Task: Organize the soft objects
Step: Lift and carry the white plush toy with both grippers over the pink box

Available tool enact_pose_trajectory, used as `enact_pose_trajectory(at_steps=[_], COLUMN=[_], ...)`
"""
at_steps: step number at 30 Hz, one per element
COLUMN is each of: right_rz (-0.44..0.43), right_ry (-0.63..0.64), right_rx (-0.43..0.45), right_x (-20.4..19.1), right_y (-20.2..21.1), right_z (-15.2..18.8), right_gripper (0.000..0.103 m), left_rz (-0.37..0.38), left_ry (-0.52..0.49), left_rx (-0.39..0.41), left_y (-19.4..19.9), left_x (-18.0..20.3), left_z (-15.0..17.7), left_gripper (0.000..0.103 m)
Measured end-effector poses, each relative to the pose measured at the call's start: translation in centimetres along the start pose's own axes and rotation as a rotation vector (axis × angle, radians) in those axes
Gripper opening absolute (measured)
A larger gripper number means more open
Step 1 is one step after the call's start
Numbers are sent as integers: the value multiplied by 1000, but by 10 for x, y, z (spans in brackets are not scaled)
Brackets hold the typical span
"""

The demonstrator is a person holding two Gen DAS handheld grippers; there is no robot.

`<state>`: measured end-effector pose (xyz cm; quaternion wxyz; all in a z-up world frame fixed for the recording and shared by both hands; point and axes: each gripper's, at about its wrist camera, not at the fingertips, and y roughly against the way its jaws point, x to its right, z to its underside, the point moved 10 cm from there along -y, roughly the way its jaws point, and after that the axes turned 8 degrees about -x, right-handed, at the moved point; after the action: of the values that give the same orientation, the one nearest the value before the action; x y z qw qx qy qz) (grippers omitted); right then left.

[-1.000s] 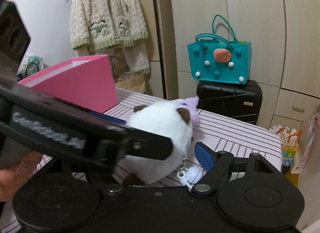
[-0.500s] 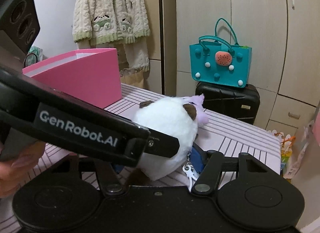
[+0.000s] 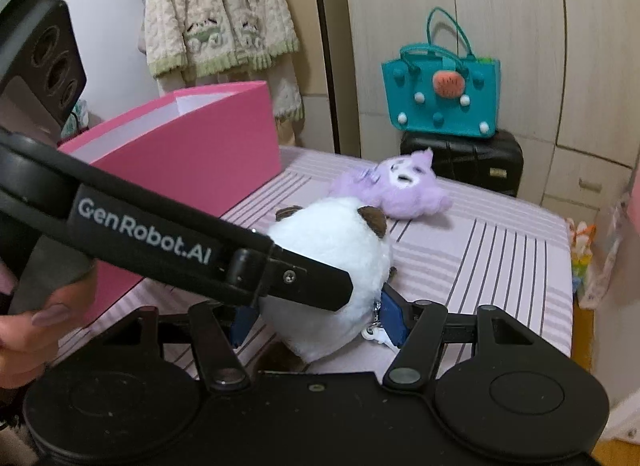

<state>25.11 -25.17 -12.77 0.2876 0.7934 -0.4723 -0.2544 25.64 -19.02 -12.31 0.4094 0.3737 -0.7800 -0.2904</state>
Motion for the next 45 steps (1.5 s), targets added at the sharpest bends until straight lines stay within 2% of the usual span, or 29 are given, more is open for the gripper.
enact_pose_trajectory(at_steps=[16, 21, 28, 32, 38, 45], right_rz=[-3, -34, -35, -32, -12, -21], right_ry=[1, 4, 62, 104, 166, 238], right_rx=[-138, -169, -149, -129, -117, -42], right_x=[-62, -84, -120, -142, -172, -208], right_y=[50, 65, 86, 92, 91, 105], right_z=[24, 24, 13, 4, -18, -58], right_gripper=[69, 69, 69, 69, 69, 69], left_rz=[79, 118, 122, 90, 36, 46], left_ry=[-77, -93, -123, -150, -190, -163], left_rx=[-67, -84, -31, 10, 73, 149], left_y=[65, 91, 132, 156, 192, 242], left_x=[10, 5, -1, -8, -20, -40], left_z=[51, 62, 77, 79, 68, 51], left_gripper=[55, 55, 55, 55, 55, 55])
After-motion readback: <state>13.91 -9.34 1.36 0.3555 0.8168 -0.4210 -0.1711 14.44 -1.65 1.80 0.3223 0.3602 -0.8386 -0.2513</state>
